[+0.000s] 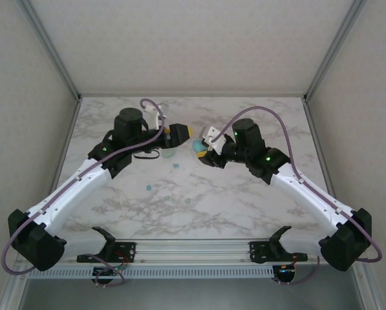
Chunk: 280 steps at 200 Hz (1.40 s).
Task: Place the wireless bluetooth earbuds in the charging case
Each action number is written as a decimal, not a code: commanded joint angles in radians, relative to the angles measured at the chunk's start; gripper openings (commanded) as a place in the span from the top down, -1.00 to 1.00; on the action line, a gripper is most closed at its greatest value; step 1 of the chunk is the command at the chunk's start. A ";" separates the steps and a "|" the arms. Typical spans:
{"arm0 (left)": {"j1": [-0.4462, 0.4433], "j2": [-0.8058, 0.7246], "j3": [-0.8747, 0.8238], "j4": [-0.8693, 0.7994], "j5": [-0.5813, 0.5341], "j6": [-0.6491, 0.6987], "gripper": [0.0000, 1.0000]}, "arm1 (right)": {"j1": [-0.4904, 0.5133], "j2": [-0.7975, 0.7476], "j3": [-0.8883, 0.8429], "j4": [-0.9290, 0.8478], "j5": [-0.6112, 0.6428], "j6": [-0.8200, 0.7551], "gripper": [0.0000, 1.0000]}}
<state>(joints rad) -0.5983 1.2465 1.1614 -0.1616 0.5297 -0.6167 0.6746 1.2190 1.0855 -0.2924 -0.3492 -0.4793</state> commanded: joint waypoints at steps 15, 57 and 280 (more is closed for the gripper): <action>-0.024 0.048 0.065 -0.080 0.036 0.065 -0.42 | 0.011 -0.033 -0.005 0.074 0.028 -0.049 0.25; -0.042 0.077 0.086 -0.086 0.081 0.081 -0.34 | 0.014 -0.020 -0.003 0.088 0.018 -0.032 0.23; -0.056 -0.022 -0.147 0.430 -0.022 -0.456 0.70 | -0.129 -0.223 -0.319 0.641 -0.089 0.182 -0.23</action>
<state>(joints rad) -0.6529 1.2640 1.0435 0.1135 0.5396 -0.9283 0.5499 1.0145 0.7696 0.1959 -0.3389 -0.3603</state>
